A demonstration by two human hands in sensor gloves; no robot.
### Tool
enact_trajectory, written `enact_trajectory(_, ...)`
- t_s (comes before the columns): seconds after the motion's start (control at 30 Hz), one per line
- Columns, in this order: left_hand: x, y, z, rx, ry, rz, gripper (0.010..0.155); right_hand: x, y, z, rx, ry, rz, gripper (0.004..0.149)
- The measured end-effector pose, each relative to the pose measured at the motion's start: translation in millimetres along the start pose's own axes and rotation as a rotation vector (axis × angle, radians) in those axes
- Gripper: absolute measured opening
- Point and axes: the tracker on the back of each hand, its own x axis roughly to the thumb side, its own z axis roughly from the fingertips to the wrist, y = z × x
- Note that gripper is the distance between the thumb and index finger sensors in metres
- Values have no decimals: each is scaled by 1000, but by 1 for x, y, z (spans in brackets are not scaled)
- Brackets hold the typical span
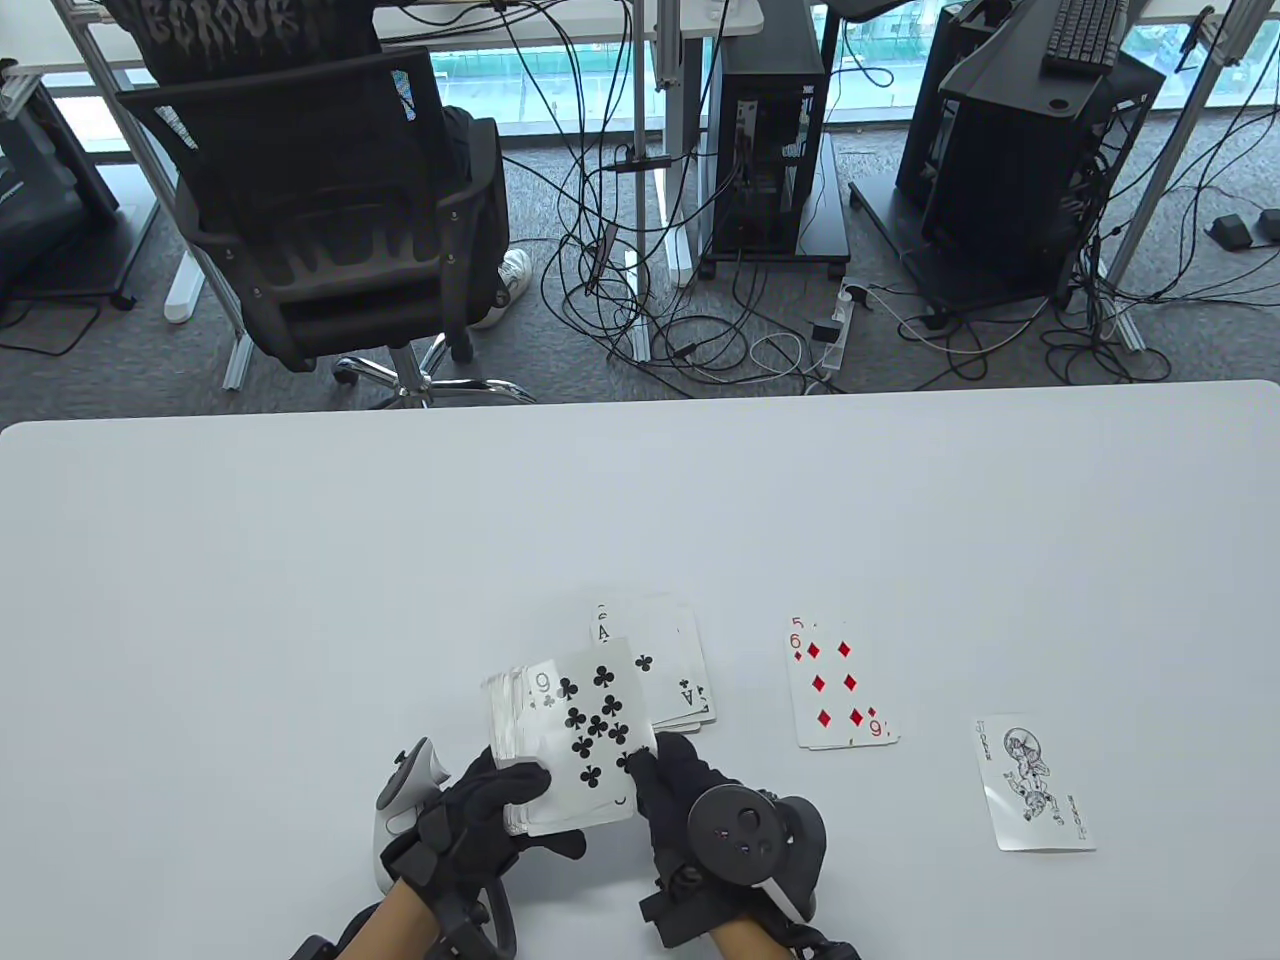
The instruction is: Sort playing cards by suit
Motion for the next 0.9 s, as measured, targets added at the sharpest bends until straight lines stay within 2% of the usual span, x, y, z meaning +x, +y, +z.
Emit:
enact_trajectory(0.27,5,2,2,22,-44,46,57,-29,-31,-7,-121,139,-205,41)
enact_trajectory(0.4,6,3,3,28,-56,65,57,-38,-34,-8,-136,176,-237,40)
enact_trajectory(0.57,8,3,4,33,-71,65,57,-47,-20,-19,-31,259,-204,40)
enact_trajectory(0.8,8,3,5,40,-76,71,57,-60,9,-60,169,397,-105,41)
enact_trajectory(0.9,10,3,5,43,-82,83,57,-63,20,-75,244,482,10,41)
